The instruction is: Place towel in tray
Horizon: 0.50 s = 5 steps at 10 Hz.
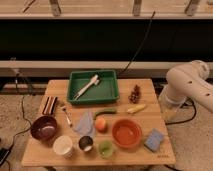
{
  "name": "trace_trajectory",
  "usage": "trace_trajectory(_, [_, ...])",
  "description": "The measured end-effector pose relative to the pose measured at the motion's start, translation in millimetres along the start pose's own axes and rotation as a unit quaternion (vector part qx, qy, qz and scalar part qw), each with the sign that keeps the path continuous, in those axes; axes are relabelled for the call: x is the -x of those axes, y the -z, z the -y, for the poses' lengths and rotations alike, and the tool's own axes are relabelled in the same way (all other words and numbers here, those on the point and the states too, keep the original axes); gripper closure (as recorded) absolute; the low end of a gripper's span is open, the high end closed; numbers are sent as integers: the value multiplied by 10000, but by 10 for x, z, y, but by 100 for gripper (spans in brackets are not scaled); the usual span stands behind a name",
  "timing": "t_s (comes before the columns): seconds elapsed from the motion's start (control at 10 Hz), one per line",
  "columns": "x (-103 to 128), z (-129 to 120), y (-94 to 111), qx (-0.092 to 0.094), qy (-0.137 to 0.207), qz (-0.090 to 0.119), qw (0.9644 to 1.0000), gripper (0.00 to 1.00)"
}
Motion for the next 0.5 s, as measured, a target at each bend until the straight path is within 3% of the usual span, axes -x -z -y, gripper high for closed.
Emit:
trace_trajectory(0.3, [20,-3,5,-13,70,16,10000,35])
trace_trajectory(0.5, [241,-44,10,-22,336,89,9994,35])
